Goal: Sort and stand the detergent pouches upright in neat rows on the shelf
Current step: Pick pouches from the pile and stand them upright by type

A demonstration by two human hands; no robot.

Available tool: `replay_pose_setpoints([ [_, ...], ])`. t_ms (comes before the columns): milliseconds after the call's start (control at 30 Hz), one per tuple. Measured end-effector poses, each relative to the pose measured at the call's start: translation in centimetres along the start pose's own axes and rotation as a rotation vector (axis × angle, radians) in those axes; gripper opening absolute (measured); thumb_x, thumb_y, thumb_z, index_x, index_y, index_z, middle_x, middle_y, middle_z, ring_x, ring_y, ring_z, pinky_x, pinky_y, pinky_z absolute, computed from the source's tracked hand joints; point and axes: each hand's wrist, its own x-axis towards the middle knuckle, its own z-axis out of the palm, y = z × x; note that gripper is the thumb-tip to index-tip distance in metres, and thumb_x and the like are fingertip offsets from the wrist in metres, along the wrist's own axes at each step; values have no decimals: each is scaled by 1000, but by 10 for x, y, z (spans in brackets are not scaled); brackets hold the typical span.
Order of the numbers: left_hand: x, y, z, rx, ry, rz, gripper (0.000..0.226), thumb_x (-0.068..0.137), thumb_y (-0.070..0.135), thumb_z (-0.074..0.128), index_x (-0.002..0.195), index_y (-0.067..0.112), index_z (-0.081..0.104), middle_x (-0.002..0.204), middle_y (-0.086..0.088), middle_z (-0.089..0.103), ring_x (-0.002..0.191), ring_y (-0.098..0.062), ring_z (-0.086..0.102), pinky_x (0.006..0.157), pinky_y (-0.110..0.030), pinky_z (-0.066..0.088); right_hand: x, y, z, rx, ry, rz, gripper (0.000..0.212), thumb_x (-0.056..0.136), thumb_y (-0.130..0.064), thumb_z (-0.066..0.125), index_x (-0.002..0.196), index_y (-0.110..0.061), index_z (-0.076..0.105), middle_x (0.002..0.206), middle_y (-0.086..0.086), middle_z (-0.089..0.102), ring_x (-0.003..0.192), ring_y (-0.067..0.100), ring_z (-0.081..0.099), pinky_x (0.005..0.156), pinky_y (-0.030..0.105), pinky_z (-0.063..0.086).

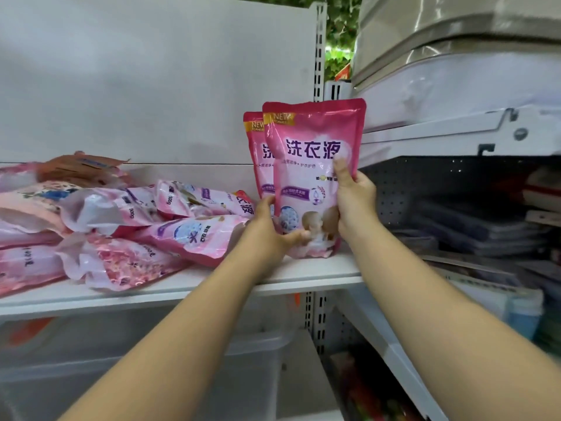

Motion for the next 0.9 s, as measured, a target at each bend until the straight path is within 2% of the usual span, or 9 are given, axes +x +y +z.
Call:
replay_pose_setpoints([
  [167,-10,6,0,166,0,15,80,80,48,62,143,20,23,135,-6,50,121,-24,49,100,-38,42,3,7,-3,-94,5,-88,16,87,-33,60,88,-18,56,88,1,62,92,24,63,91,43,50],
  [267,-32,13,-9,330,-38,94,72,83,51,56,141,20,29,133,-6,51,123,-20,46,101,-33,40,-7,5,-7,-164,29,-196,39,87,-25,61,121,-12,47,108,0,55,92,9,56,81,18,49],
  [333,-56,19,-27,370,-24,187,66,83,50,54,140,25,34,126,6,54,117,-9,50,98,-25,41,-20,-1,-9,-214,82,-345,45,86,-20,62,127,-15,42,119,-1,40,101,7,47,79,6,43],
  [433,-84,23,-66,445,133,314,47,81,49,50,126,35,50,100,29,48,89,15,47,75,-1,36,-49,-16,-4,-334,32,-568,35,86,-23,63,115,-27,44,119,-5,32,112,9,39,96,15,36],
  [533,-82,5,-114,608,339,287,41,84,47,50,119,27,59,112,16,58,96,-1,48,73,-12,33,-69,-34,19,-460,-191,-696,18,86,-28,61,101,-29,51,104,-13,45,104,6,47,95,21,38],
  [667,-57,-44,-163,885,425,240,83,72,72,28,122,14,60,133,-9,54,129,-24,41,106,-39,28,-71,-34,69,-717,-693,-317,23,88,-31,58,105,-17,64,102,-4,62,91,8,56,81,21,44],
  [733,-51,-63,-167,738,389,243,98,62,80,20,127,16,56,143,-5,42,137,-12,23,111,-26,9,-65,-30,101,-897,-728,-241,35,89,-37,55,107,-9,66,107,6,67,87,15,58,69,22,44],
  [800,-49,-70,-165,587,389,273,94,60,75,19,133,23,48,150,4,28,132,3,5,102,-7,-8,-60,-28,127,-1033,-704,-206,48,91,-45,50,103,-1,64,104,17,65,86,25,59,69,26,45],
  [900,-48,-76,-165,536,384,305,91,62,70,13,136,28,43,148,16,20,127,10,-2,99,-6,-10,-62,-20,164,-1134,-733,-89,45,93,-49,41,91,-7,58,94,13,55,79,25,52,63,25,35],
])
